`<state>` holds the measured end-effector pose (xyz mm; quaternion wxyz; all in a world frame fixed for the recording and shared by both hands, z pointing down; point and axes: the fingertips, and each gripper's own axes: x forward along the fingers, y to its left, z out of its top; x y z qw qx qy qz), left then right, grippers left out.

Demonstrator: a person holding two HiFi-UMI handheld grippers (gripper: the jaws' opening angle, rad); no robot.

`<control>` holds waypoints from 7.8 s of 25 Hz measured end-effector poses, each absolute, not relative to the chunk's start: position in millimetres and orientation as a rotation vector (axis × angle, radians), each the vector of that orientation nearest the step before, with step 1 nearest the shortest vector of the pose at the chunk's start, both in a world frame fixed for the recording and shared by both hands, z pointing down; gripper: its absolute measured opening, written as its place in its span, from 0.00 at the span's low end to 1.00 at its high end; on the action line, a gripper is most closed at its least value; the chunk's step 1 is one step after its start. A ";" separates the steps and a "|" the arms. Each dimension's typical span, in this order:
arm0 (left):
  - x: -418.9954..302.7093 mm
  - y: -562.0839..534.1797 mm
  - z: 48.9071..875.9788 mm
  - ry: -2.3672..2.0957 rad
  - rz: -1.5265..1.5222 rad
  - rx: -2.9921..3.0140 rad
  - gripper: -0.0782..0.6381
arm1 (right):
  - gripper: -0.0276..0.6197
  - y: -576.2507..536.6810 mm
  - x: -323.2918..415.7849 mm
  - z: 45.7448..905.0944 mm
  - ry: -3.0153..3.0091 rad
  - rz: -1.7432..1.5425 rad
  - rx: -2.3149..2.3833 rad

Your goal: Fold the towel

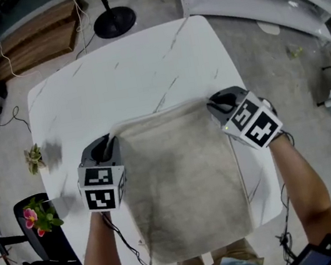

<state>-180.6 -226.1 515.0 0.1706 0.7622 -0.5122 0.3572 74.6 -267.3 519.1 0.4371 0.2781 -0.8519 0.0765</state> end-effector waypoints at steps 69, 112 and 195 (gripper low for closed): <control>-226.9 -383.1 479.8 -1.638 0.922 2.185 0.63 | 0.36 -430.6 67.4 459.3 -2.287 -0.045 0.942; -121.5 162.0 467.0 -1.726 0.536 2.333 0.63 | 0.41 139.4 158.6 531.8 -2.004 -0.785 0.493; -89.7 197.3 300.9 -1.411 0.752 2.805 0.14 | 0.09 163.9 141.3 294.2 -2.364 -0.622 0.861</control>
